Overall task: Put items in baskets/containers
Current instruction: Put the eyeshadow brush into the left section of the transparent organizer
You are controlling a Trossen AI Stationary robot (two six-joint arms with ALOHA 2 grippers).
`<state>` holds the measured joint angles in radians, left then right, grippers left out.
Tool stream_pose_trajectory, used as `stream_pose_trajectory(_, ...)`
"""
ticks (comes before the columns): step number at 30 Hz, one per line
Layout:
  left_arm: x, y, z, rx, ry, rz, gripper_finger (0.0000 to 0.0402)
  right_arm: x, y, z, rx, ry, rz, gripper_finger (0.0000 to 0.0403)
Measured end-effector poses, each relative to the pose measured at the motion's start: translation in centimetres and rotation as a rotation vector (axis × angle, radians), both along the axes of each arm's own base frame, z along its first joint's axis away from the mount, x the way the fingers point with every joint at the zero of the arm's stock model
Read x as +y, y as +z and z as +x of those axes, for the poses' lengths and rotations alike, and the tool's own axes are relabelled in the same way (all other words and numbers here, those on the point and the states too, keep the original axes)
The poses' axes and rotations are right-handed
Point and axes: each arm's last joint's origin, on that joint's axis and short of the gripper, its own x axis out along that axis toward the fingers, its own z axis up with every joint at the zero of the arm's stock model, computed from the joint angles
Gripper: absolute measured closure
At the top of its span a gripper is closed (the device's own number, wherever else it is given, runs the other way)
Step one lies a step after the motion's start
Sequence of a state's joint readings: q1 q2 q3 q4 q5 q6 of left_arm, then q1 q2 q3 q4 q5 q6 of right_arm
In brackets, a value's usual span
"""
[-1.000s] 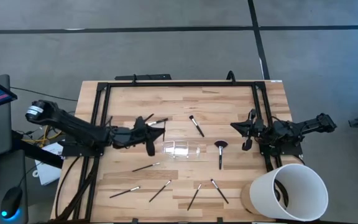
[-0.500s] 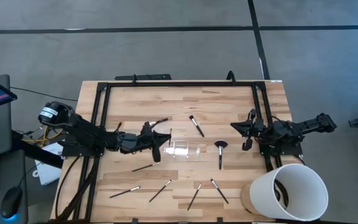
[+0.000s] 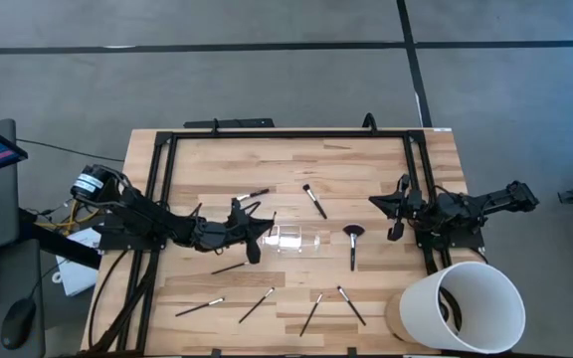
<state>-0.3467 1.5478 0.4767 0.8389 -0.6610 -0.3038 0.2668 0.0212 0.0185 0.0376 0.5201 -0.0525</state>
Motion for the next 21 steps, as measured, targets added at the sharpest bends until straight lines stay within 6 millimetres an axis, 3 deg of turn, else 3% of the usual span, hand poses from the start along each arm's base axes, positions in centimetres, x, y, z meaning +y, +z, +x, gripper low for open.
stream_pose_trajectory(11, 0.0, -0.2, -0.1, 0.008, 0.005, -0.014, 0.0381, 0.0, 0.0, 0.0, 0.0, 0.0, 0.0, 0.0403)
stream_pose_trajectory(21, 0.5, -1.8, -1.4, 0.046, 0.019, -0.05, 0.0381, 0.0, 0.0, 0.0, 0.0, 0.0, 0.0, 0.0403)
